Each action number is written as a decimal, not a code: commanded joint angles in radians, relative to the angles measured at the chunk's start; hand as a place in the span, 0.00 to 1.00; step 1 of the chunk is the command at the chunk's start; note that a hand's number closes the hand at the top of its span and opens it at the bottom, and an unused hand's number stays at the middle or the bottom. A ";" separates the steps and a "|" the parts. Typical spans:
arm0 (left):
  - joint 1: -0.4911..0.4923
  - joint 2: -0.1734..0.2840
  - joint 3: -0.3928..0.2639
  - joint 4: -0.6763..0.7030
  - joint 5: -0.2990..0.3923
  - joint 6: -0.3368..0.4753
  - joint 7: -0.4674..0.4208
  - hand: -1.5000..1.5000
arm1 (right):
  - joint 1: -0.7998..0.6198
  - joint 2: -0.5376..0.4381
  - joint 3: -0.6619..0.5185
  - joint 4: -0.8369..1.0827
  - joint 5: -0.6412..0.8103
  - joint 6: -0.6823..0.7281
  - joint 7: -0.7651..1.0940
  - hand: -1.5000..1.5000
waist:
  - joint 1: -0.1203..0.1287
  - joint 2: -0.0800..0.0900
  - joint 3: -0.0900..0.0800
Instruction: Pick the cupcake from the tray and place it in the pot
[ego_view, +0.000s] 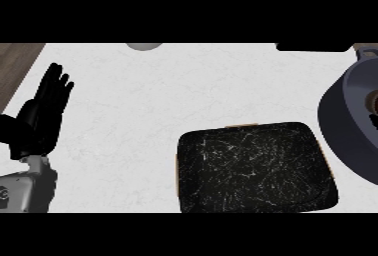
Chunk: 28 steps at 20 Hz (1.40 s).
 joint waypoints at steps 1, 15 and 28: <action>0.005 -0.004 -0.005 -0.012 0.010 -0.010 0.010 0.50 | -0.096 -0.034 -0.028 0.230 -0.052 0.060 -0.046 0.00 | 0.011 0.003 0.004; 0.024 -0.024 -0.027 -0.047 -0.021 0.016 0.017 0.50 | -0.183 -0.093 -0.261 0.426 -0.404 0.328 -0.309 0.00 | -0.004 -0.002 0.004; 0.033 -0.021 -0.006 -0.032 -0.004 -0.005 -0.013 0.50 | -0.030 -0.399 -0.353 0.657 -0.518 0.649 -0.452 0.00 | -0.004 0.002 0.006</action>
